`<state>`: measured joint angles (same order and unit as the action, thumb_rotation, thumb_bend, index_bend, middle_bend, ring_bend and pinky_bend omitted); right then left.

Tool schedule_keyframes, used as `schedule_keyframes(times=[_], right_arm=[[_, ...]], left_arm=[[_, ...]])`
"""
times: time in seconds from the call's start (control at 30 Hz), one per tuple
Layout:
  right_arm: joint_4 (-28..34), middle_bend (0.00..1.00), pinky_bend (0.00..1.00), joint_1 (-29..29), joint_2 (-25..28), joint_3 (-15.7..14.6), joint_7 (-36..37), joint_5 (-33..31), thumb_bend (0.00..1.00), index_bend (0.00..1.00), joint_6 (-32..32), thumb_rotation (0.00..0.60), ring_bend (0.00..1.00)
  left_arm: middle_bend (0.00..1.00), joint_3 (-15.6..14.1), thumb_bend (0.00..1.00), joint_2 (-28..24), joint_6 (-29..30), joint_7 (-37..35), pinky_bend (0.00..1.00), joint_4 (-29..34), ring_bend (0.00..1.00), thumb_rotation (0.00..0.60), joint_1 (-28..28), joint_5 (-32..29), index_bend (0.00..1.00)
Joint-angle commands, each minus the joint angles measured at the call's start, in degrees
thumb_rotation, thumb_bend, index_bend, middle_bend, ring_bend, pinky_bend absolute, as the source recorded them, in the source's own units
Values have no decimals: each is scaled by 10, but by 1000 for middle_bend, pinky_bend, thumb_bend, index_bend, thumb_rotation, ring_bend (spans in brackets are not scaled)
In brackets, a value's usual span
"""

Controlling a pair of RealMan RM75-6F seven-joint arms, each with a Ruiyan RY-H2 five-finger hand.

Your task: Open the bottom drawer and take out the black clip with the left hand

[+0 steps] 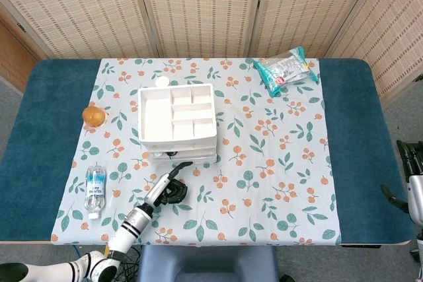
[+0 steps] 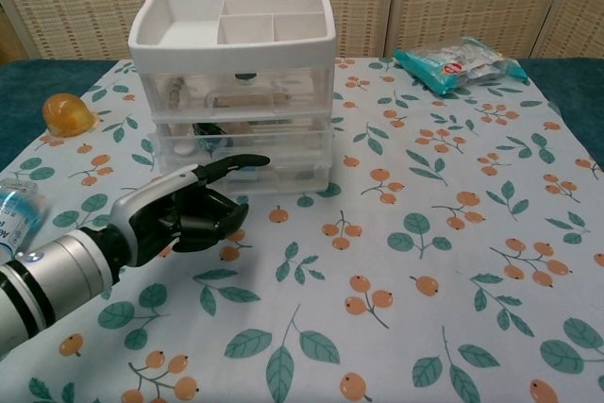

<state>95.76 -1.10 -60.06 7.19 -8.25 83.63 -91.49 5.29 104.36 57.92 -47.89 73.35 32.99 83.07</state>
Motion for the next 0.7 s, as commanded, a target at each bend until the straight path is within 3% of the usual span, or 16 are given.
schedule_keyframes(times=[0.03, 0.27, 0.47, 0.7], right_arm=[[1, 131, 0, 0, 0, 0, 0, 0, 237, 0, 0, 600, 50], [1, 131, 0, 0, 0, 0, -1, 1, 237, 0, -1, 600, 50], [2, 131, 0, -2, -2, 0, -3, 5, 238, 0, 1, 600, 51], [-1, 131, 0, -3, -3, 0, 1, 8, 237, 0, 1, 600, 51]], left_arm=[[868, -4, 554, -7, 5, 2, 1000, 9, 968, 600, -3, 5, 2], [868, -19, 554, -44, 24, 8, 1000, 51, 973, 600, -9, 30, 19], [868, -40, 554, -99, 37, 72, 1000, 104, 979, 600, -11, 58, 59], [868, -35, 555, -168, 28, 141, 1000, 161, 981, 600, -3, 52, 60]])
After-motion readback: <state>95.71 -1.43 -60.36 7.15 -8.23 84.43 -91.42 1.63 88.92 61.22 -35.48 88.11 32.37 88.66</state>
